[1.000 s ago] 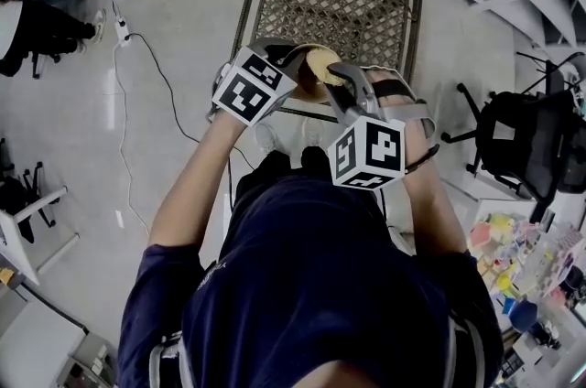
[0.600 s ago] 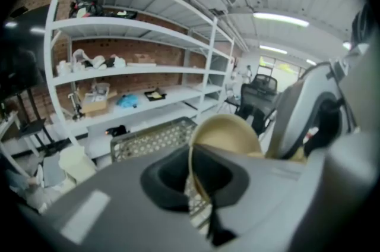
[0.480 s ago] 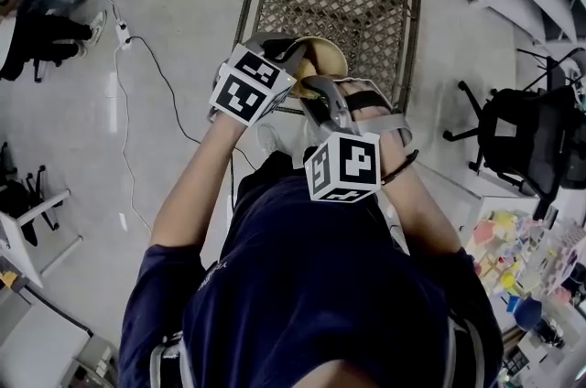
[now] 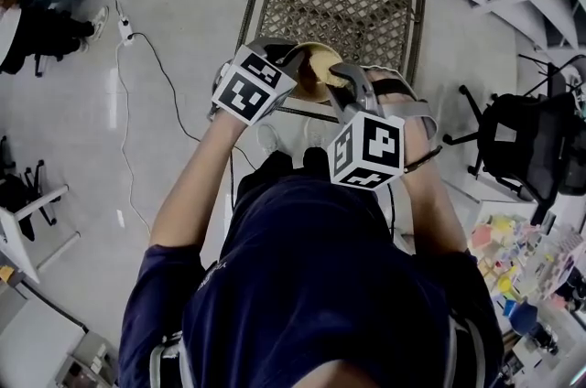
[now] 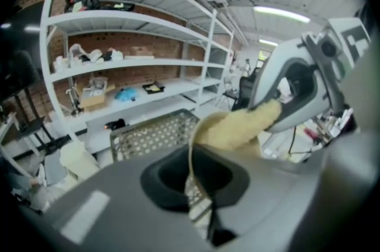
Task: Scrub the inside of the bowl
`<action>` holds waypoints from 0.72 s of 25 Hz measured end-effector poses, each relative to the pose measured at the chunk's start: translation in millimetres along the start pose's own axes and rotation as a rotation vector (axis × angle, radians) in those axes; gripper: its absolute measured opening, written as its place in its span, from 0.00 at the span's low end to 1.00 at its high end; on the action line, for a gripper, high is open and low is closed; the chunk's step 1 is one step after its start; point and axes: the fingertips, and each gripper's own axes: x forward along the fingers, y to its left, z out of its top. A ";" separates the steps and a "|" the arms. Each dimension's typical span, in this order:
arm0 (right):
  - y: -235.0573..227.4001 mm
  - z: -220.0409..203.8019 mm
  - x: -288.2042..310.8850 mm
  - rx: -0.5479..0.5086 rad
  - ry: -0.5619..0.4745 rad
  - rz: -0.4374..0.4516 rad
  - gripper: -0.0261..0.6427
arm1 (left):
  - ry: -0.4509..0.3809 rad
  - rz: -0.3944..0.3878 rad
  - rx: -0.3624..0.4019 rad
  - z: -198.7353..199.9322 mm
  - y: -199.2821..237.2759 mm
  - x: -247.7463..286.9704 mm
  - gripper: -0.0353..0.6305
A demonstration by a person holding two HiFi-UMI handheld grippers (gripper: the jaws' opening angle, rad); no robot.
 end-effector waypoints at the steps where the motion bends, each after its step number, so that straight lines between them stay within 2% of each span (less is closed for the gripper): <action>1: -1.4 5.0 -0.2 -0.016 -0.013 -0.010 0.15 | 0.007 -0.005 0.009 0.1 -1.1 0.5 0.06; 5: -1.7 13.6 9.0 -0.067 -0.026 -0.029 0.15 | 0.022 0.000 0.043 -0.4 1.2 -0.3 0.06; 9: 1.5 -1.1 17.3 0.000 0.022 0.004 0.15 | 0.016 0.028 0.036 1.2 14.0 -1.3 0.06; 12: 17.0 4.2 18.7 0.027 0.019 0.066 0.15 | 0.012 0.047 0.027 2.6 25.2 -3.2 0.06; 15: 32.6 20.7 15.0 0.061 -0.052 0.153 0.15 | 0.014 0.045 0.035 5.5 26.6 -0.7 0.06; 16: 32.1 23.4 14.1 0.066 -0.067 0.158 0.15 | 0.015 0.042 0.036 5.8 26.3 0.5 0.06; 18: 18.1 16.3 15.4 0.049 -0.040 0.098 0.15 | 0.014 0.033 0.033 6.0 26.0 2.1 0.06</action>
